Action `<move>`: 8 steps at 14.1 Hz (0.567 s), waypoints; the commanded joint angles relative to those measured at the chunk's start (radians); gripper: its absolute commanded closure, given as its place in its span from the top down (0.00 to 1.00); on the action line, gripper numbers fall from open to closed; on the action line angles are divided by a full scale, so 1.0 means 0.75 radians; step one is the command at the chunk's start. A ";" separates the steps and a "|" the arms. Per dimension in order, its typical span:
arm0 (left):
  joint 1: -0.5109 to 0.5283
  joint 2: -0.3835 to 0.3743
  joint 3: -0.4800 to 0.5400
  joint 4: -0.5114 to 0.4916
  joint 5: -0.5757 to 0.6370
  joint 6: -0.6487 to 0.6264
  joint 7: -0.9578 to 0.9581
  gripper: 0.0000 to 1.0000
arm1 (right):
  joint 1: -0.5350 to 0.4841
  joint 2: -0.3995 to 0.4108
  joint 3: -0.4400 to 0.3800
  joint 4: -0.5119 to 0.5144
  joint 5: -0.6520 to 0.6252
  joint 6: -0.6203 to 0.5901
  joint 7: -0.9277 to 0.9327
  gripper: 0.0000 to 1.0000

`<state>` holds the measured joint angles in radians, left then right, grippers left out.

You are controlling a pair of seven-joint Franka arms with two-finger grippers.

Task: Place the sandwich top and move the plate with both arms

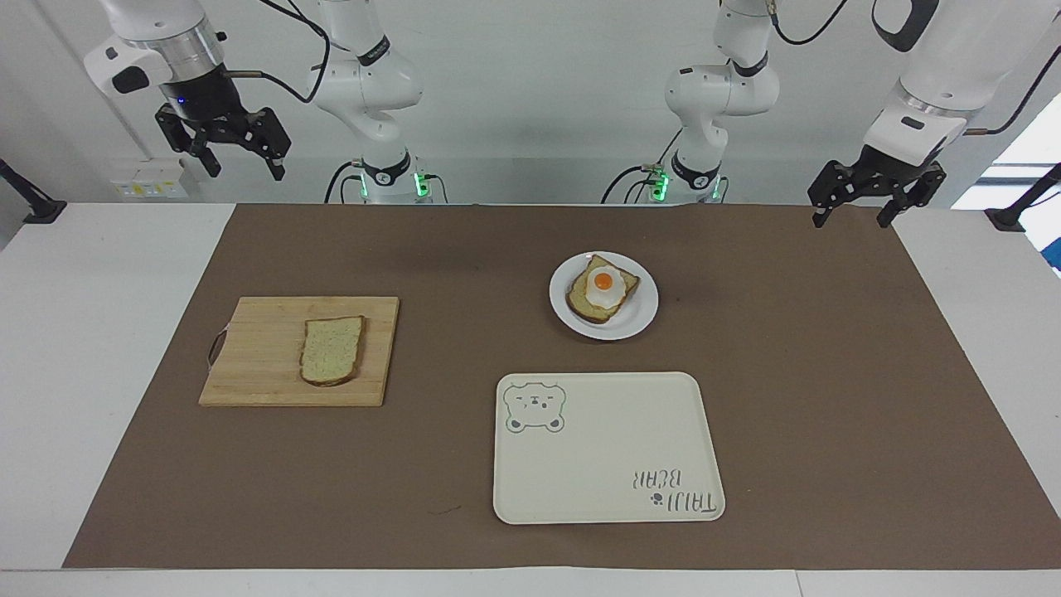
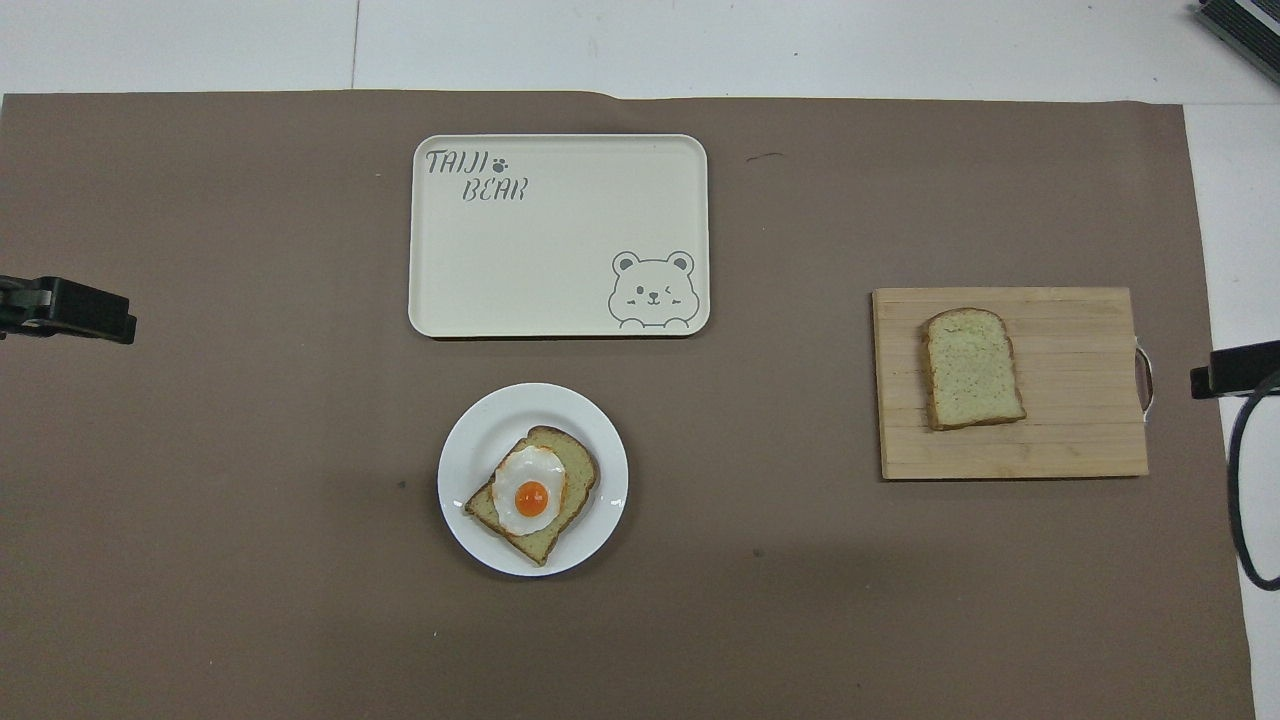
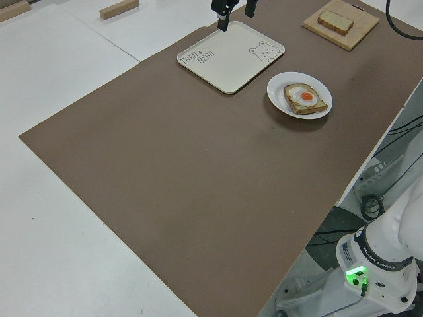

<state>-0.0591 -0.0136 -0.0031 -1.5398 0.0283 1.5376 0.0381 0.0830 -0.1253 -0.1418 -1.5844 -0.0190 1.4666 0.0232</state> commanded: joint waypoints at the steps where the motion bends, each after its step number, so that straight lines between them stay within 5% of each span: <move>1: 0.003 -0.013 -0.002 -0.009 -0.005 -0.013 0.000 1.00 | -0.012 -0.035 0.007 -0.051 -0.020 0.035 -0.041 1.00; 8: 0.003 -0.013 -0.002 -0.009 -0.005 -0.013 -0.006 1.00 | -0.014 -0.054 0.007 -0.078 -0.022 0.020 -0.039 1.00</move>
<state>-0.0591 -0.0136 -0.0033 -1.5398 0.0283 1.5376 0.0382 0.0830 -0.1290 -0.1418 -1.5980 -0.0191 1.4684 0.0211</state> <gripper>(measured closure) 0.000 0.000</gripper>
